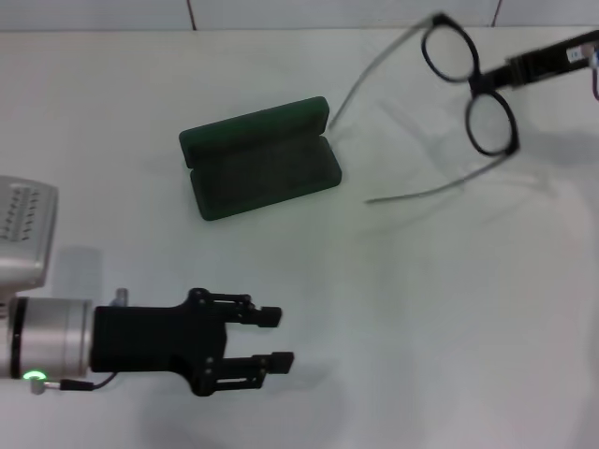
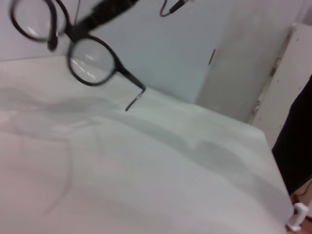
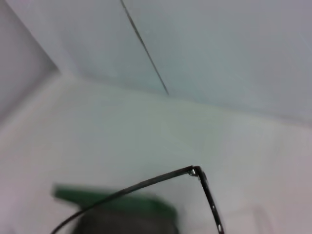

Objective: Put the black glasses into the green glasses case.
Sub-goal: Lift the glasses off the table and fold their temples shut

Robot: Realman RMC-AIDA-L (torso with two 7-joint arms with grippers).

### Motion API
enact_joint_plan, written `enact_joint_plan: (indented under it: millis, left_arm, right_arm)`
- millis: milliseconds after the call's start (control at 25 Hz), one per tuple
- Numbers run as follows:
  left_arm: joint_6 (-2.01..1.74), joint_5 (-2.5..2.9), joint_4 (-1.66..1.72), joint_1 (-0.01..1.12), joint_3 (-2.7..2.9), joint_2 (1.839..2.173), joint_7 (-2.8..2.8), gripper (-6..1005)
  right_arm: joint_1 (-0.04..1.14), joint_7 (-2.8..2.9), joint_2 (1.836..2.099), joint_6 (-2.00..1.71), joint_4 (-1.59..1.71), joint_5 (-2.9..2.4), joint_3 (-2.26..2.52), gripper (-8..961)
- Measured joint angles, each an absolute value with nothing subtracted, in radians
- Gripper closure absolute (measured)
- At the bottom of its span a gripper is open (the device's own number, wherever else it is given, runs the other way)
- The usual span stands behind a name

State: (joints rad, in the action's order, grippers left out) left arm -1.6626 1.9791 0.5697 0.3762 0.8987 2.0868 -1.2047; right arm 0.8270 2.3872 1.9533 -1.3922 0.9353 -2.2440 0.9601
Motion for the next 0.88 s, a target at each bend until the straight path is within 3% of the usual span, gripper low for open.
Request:
enact_joint_plan:
  millis: [320,480,800,880]
  left_arm:
    - [-1.615,1.89,0.348,0.516,0.894,2.089,-1.165,502]
    - [-1.549,1.815,0.252,0.581,0.894,2.093,-1.147,643]
    - [-1.551,1.715,0.242,0.591,0.897,2.098,-1.133,983]
    - [-1.558,1.71,0.242,0.595,0.898,2.098,-1.133,989]
  right_arm:
    - [0.762,2.013,2.014,-1.281,0.792,-1.86,0.947,888]
    - [0.77,1.908,2.015,-1.297,0.632,-1.678,0.952,888]
    - [0.772,1.815,2.019,-1.333,0.453,-1.543,0.966,888]
    - [0.776,1.806,2.021,-1.332,0.432,-1.543,0.987,888]
